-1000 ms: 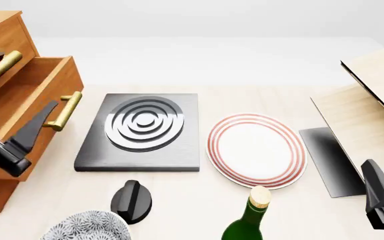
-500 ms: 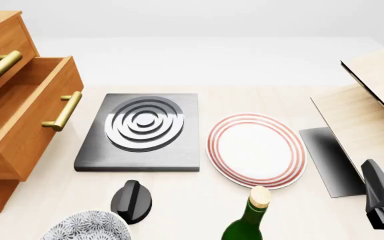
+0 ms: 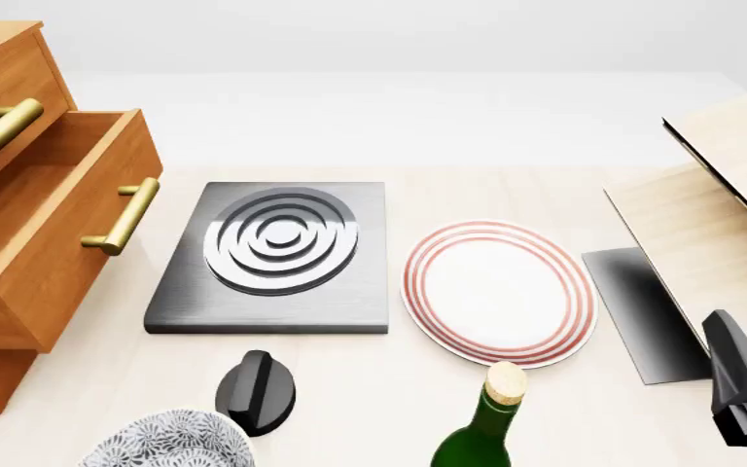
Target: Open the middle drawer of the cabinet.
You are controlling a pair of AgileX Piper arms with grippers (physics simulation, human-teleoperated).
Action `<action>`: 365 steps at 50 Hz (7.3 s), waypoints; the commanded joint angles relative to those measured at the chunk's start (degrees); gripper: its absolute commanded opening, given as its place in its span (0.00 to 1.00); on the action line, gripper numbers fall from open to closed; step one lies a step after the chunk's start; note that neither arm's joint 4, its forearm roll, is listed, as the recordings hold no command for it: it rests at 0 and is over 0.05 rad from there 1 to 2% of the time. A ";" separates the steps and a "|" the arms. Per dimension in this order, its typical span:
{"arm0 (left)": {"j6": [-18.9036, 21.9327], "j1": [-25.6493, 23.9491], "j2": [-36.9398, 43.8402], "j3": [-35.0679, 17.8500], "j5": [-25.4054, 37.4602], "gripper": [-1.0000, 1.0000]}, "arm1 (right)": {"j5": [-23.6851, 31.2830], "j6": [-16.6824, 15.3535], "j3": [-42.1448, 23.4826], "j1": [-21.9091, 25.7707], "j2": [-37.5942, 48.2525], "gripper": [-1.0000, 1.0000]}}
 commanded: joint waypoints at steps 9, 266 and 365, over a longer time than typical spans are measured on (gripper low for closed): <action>-12.86 2.18 1.62 -4.06 5.87 1.00 | -0.28 -0.18 0.22 0.12 -0.06 1.00; -41.13 18.48 34.06 25.35 -28.48 1.00 | -0.34 -0.20 0.25 0.12 -0.04 1.00; -41.64 6.93 34.35 22.16 -25.63 1.00 | -0.31 -0.12 0.21 0.11 -0.02 1.00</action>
